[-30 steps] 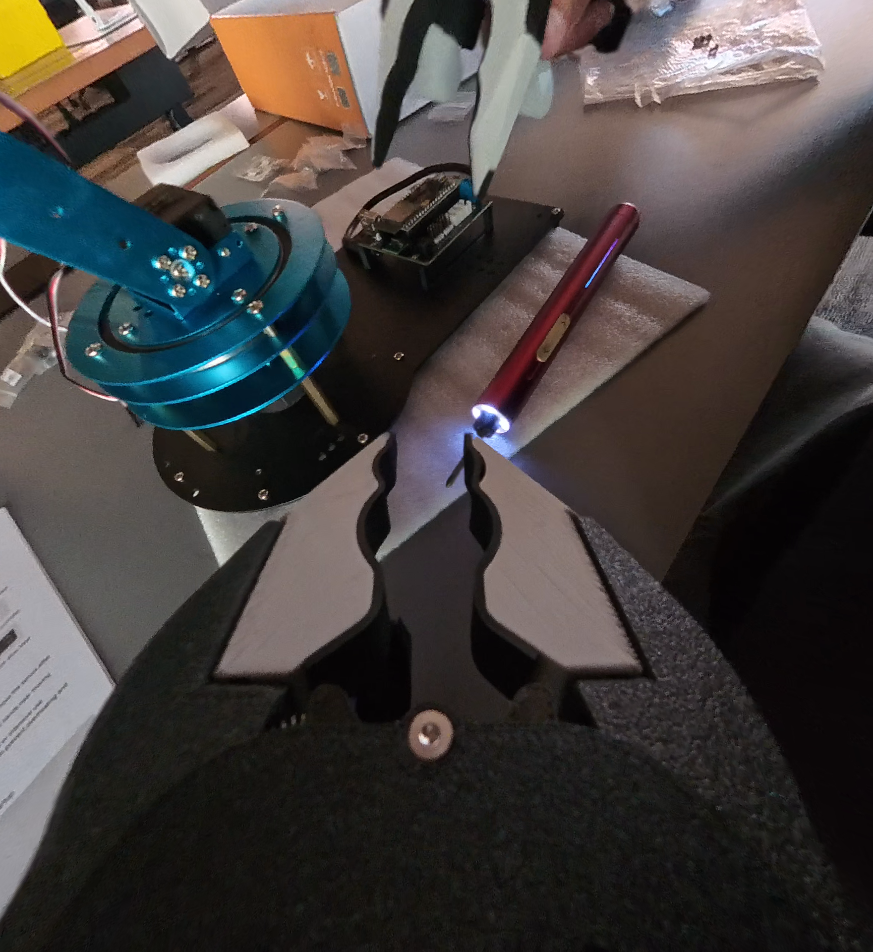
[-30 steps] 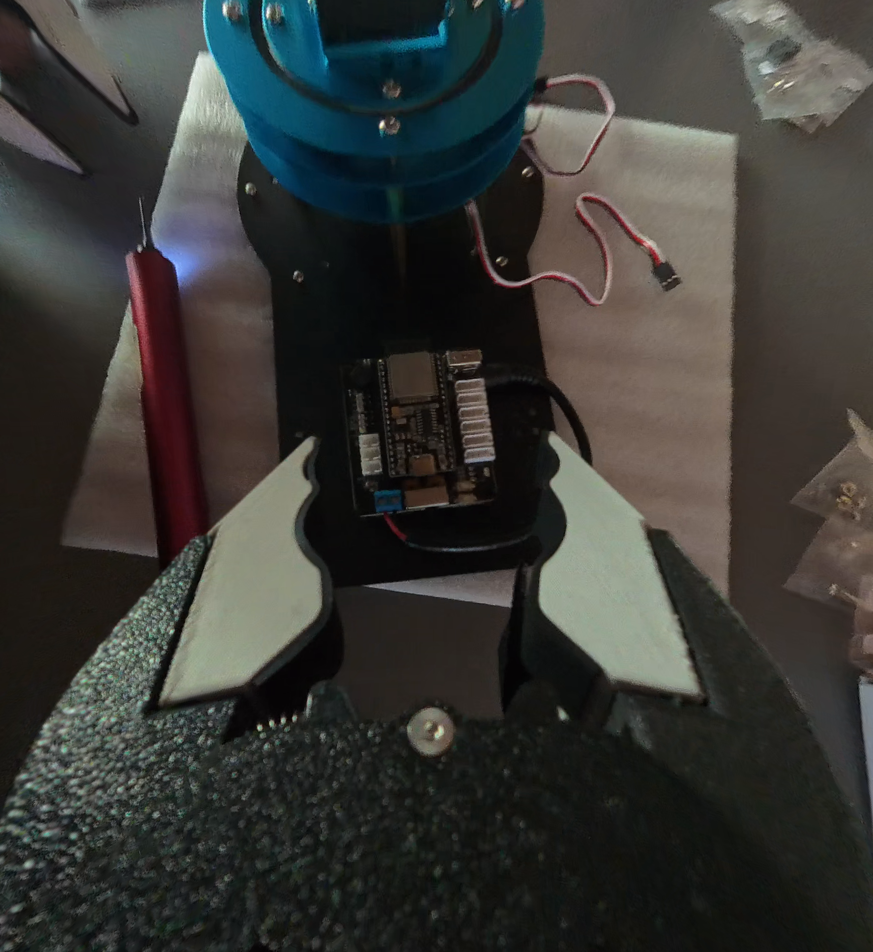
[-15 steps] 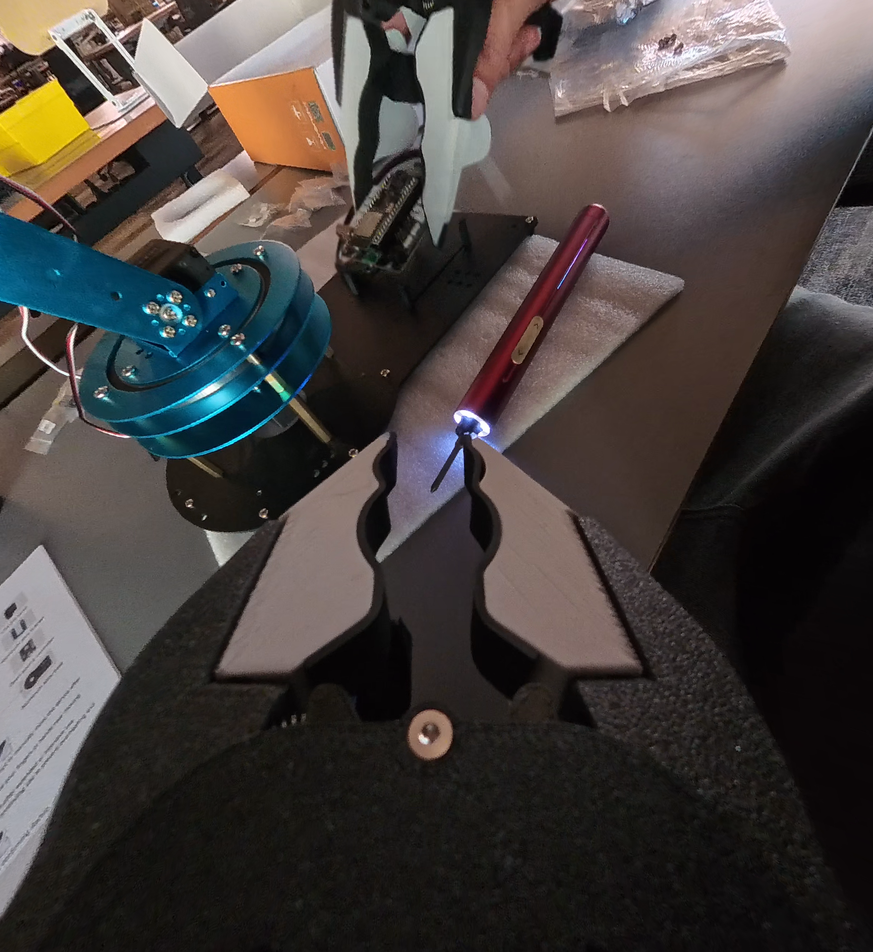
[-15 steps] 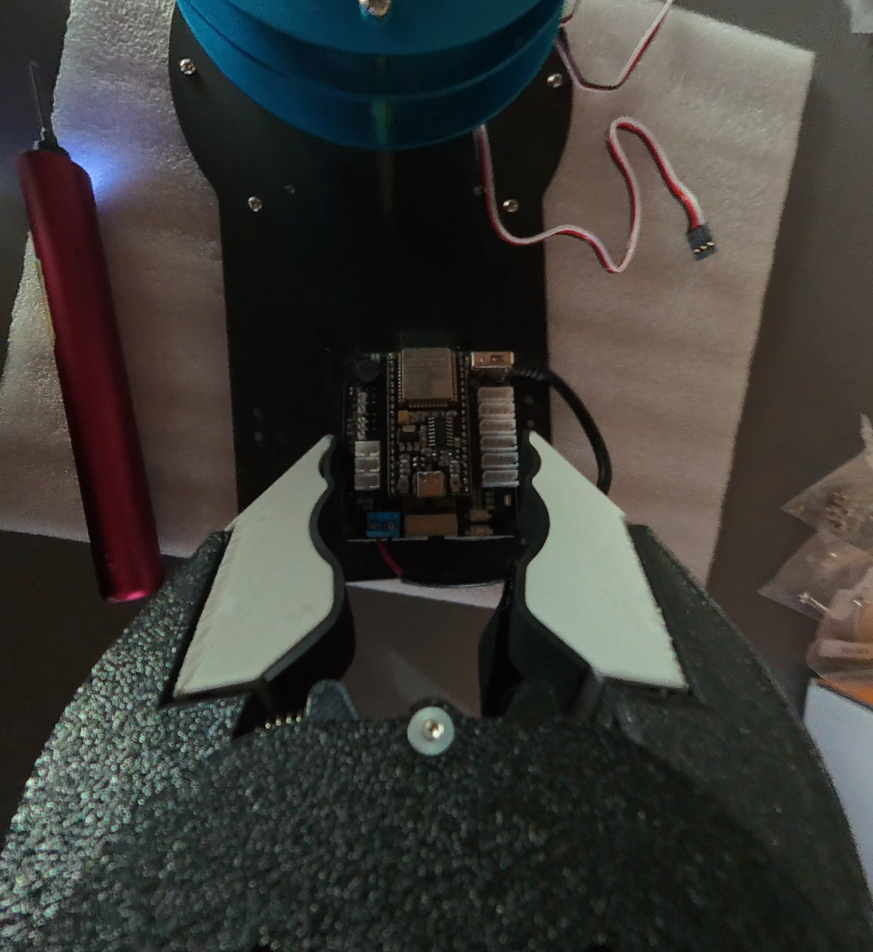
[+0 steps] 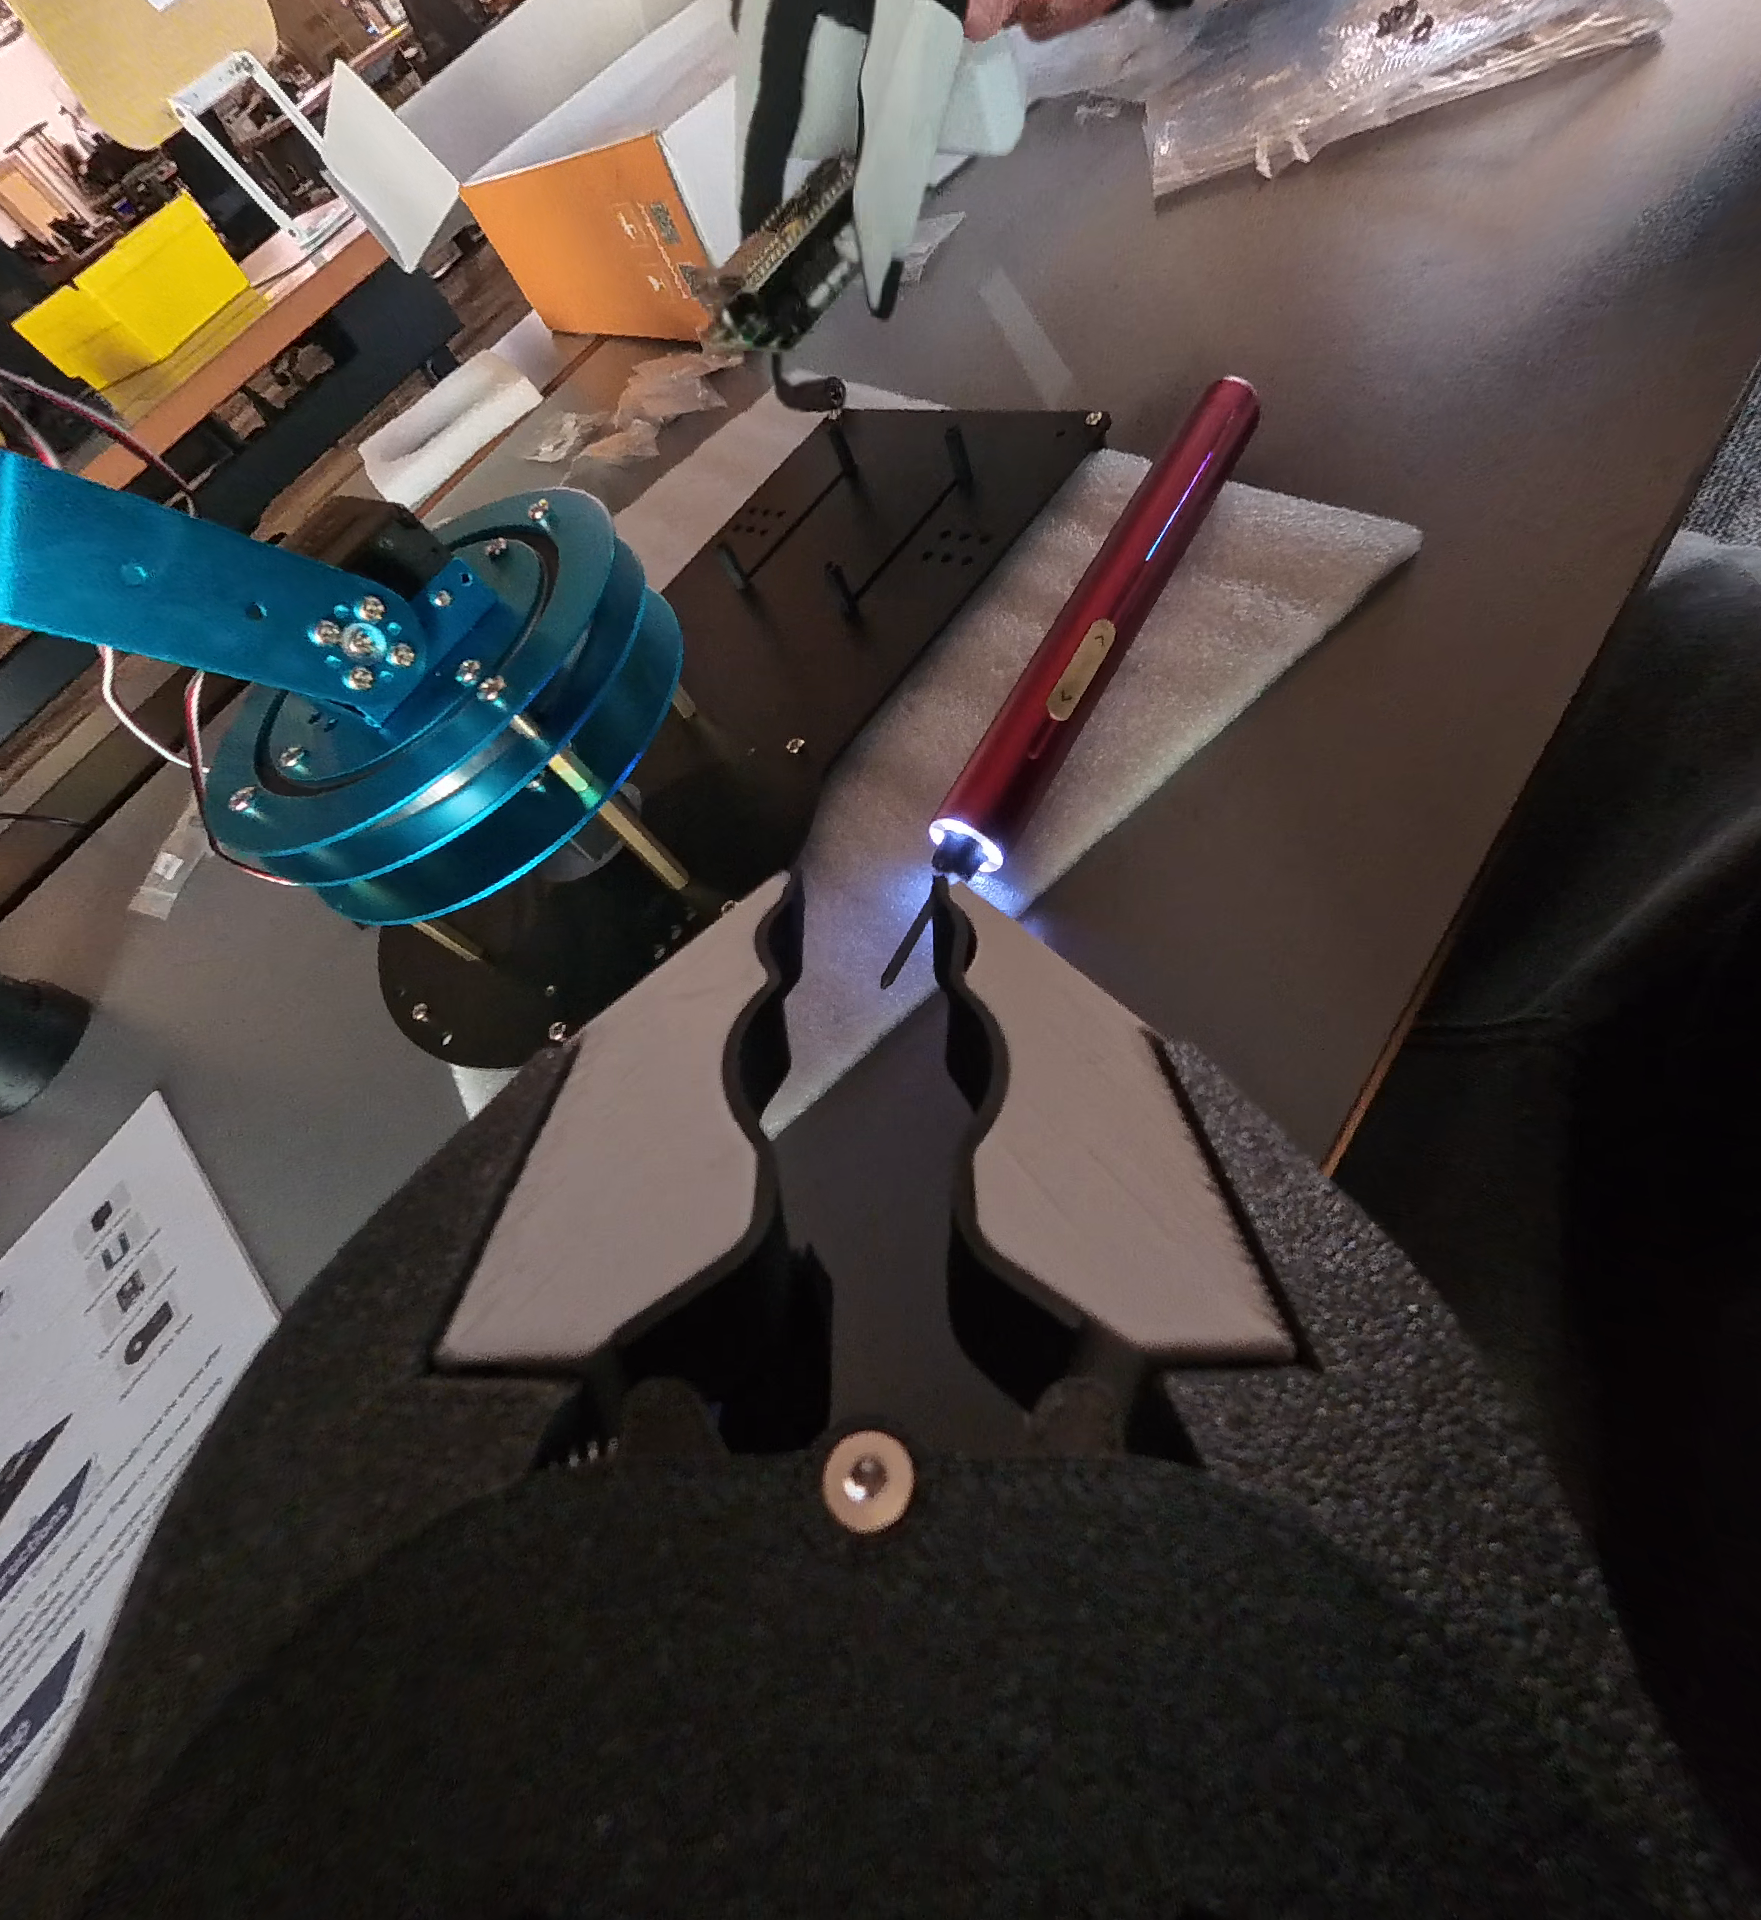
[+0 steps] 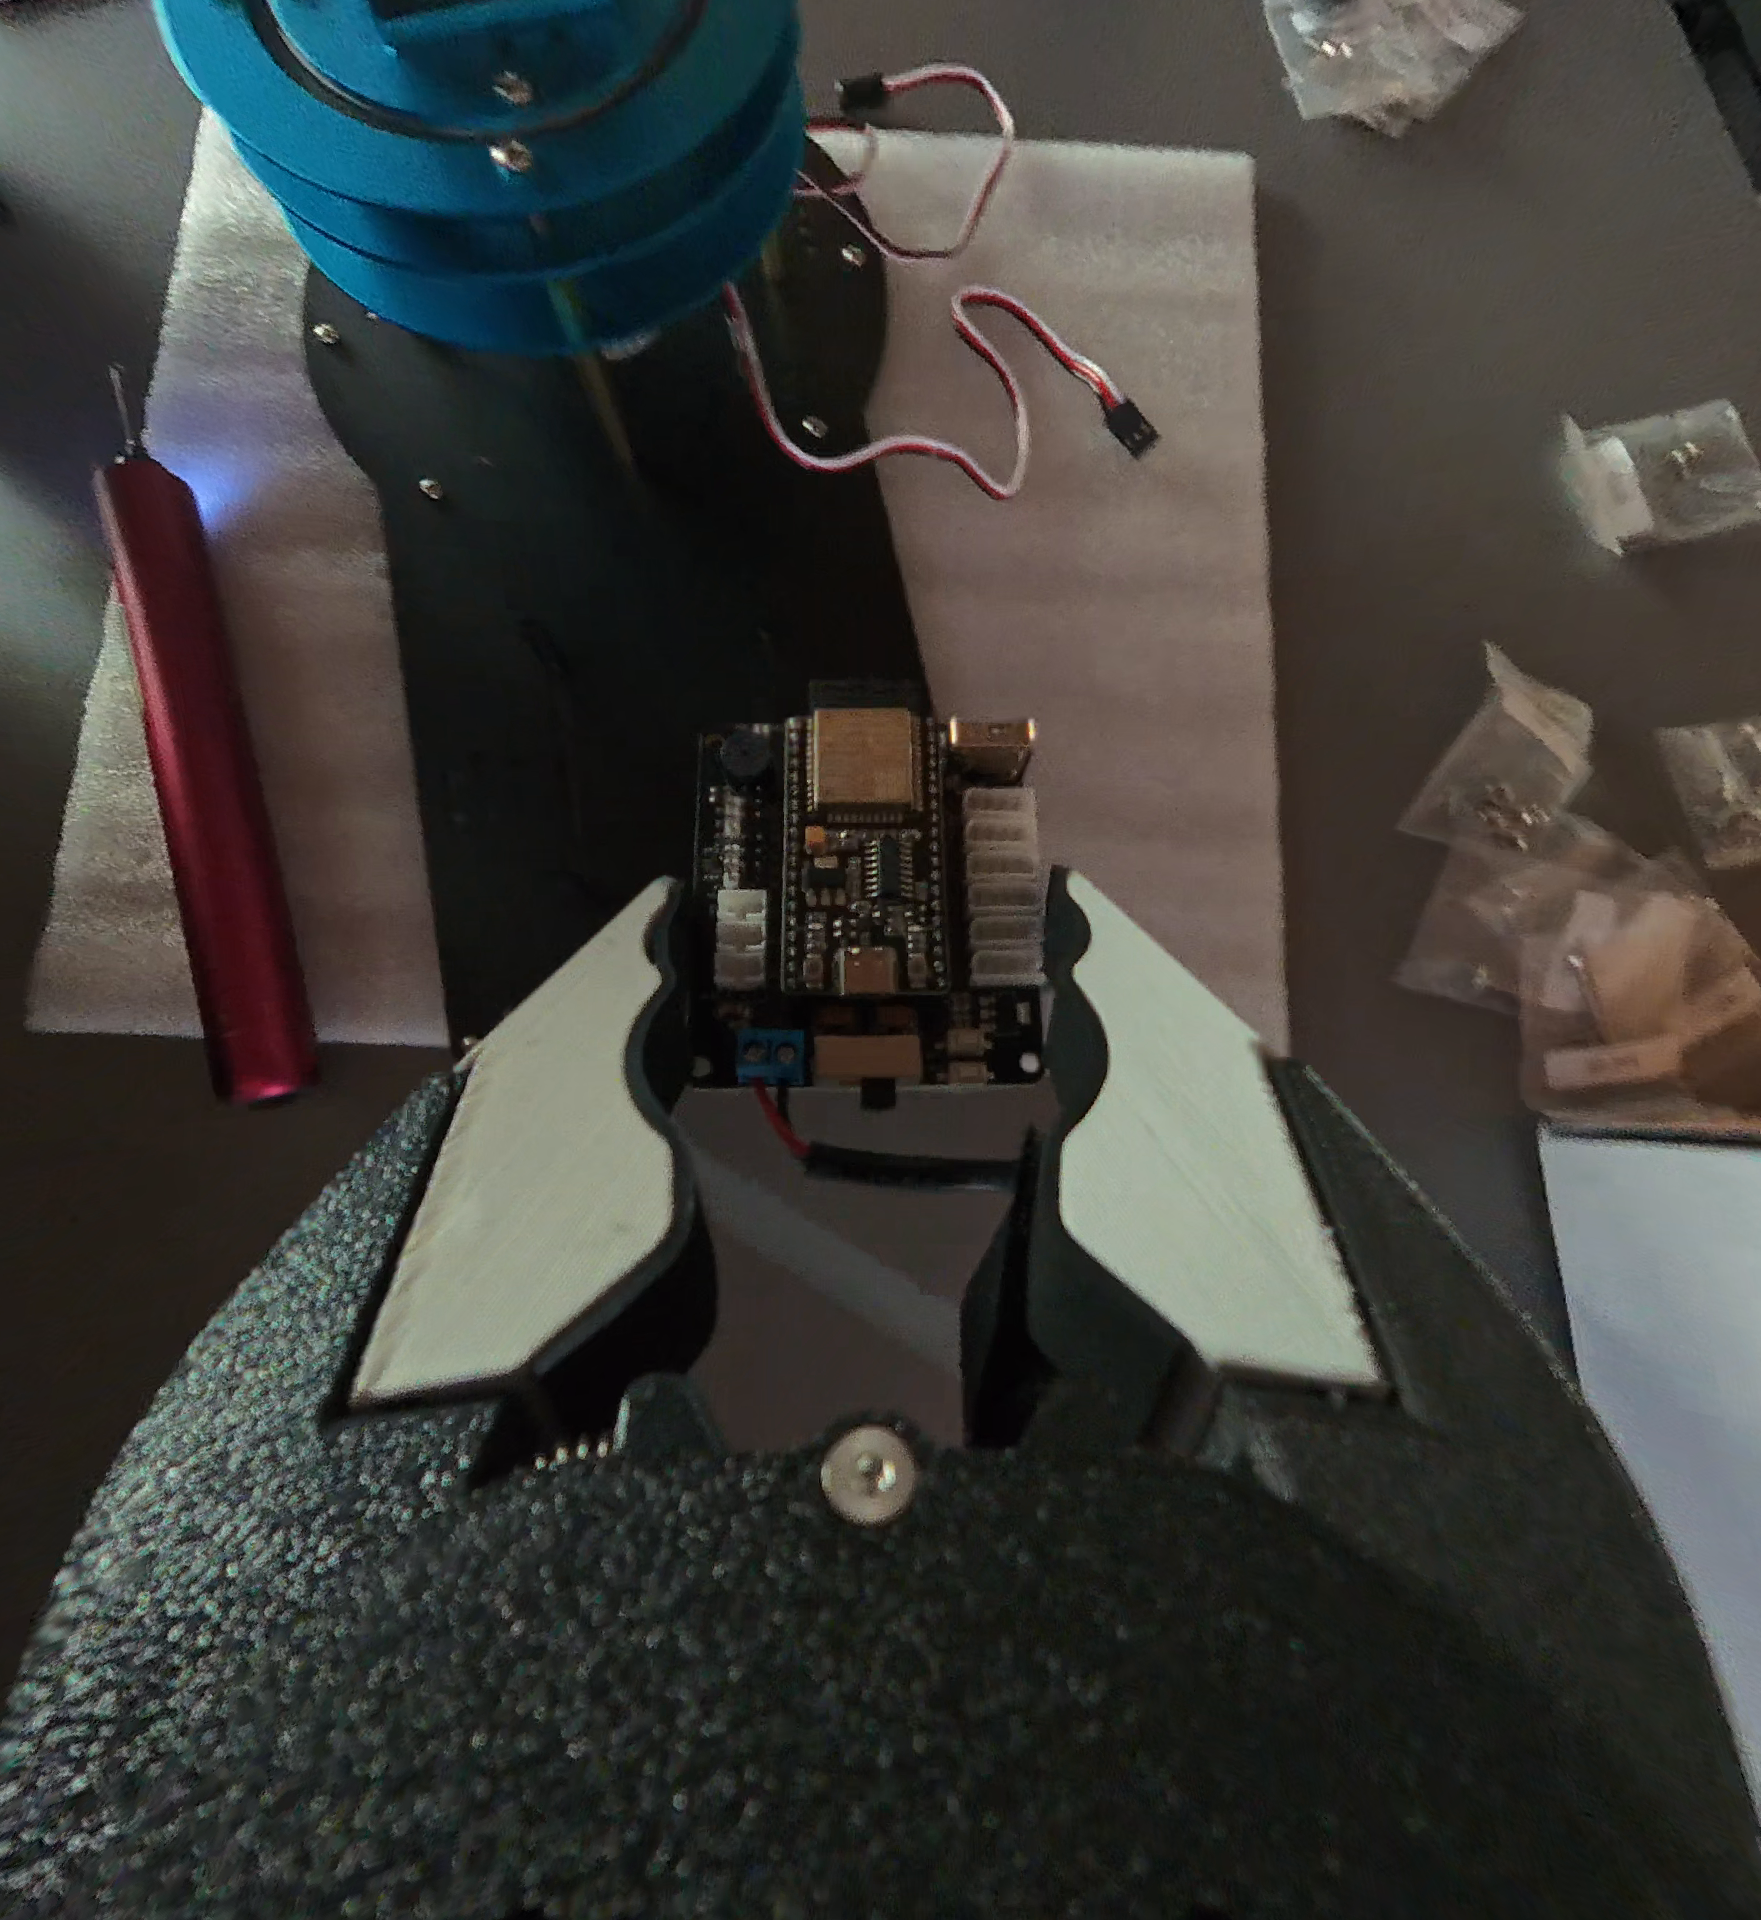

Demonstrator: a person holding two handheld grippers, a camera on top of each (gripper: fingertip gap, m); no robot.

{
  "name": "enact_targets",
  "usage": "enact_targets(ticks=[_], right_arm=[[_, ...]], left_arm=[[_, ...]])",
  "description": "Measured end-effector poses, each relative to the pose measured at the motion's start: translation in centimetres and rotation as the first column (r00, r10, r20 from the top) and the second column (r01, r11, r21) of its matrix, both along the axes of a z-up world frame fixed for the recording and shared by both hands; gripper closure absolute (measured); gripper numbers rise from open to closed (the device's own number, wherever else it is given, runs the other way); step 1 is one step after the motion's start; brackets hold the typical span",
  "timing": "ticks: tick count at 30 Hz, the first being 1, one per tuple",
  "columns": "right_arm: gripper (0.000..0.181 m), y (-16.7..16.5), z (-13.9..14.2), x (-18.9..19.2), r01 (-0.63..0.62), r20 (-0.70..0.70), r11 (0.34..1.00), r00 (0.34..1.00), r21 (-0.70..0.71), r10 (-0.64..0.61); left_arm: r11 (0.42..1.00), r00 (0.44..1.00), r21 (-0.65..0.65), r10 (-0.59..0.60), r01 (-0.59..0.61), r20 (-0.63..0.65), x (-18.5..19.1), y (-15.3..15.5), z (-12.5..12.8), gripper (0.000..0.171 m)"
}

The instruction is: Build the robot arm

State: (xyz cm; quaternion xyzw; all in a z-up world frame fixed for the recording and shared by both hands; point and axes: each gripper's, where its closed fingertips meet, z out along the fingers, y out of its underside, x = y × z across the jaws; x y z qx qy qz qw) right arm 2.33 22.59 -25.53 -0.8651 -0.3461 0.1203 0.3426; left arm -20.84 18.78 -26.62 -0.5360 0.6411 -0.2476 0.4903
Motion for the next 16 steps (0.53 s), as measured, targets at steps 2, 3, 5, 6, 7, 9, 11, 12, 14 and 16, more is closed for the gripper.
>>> enact_targets(ticks=[2,3,5,6,7,9,11,12,14,16], right_arm=[[0.115,0.2,-0.3,-1.4,-0.040,0.022,0.999,0.999,0.008,0.040],[0.115,0.2,-0.4,-2.0,-0.058,0.034,0.998,0.998,0.013,0.058],[0.115,0.4,-0.8,-3.0,-0.086,0.051,0.996,0.995,0.017,0.085],[0.114,0.5,-1.1,-3.3,-0.096,0.062,0.995,0.994,0.019,0.095],[0.115,0.5,-1.4,-3.7,-0.103,0.070,0.994,0.992,0.018,0.102],[0.115,0.4,-2.1,-4.2,-0.110,0.073,0.994,0.991,0.000,0.110],[0.115,0.3,-2.7,-4.7,-0.119,0.076,0.993,0.990,-0.006,0.119],[0.115,0.2,-2.9,-5.0,-0.124,0.069,0.992,0.990,-0.010,0.124],[0.115,0.0,-3.0,-5.6,-0.132,0.045,0.991,0.990,-0.020,0.132],[0.115,0.2,-3.3,-5.9,-0.133,0.054,0.991,0.989,-0.028,0.134]], left_arm=[[1.000,1.000,0.005,0.007,-0.007,-0.004,0.0,0.1,-0.1,0.148],[1.000,1.000,0.010,0.011,-0.011,-0.004,0.0,0.1,-0.1,0.148],[1.000,1.000,0.023,0.020,-0.020,-0.005,0.0,0.2,-0.1,0.149],[0.999,1.000,0.029,0.024,-0.024,-0.008,0.0,0.2,-0.2,0.149],[0.999,1.000,0.032,0.027,-0.026,-0.013,0.0,0.2,-0.2,0.149],[0.999,0.999,0.033,0.031,-0.031,-0.024,0.0,0.3,-0.4,0.149],[0.999,0.999,0.031,0.035,-0.034,-0.027,0.1,0.4,-0.5,0.149],[0.999,0.999,0.030,0.036,-0.036,-0.027,0.1,0.4,-0.5,0.149],[0.999,0.999,0.026,0.039,-0.038,-0.026,0.1,0.5,-0.4,0.149],[0.999,0.999,0.022,0.039,-0.039,-0.030,0.1,0.5,-0.5,0.149]])
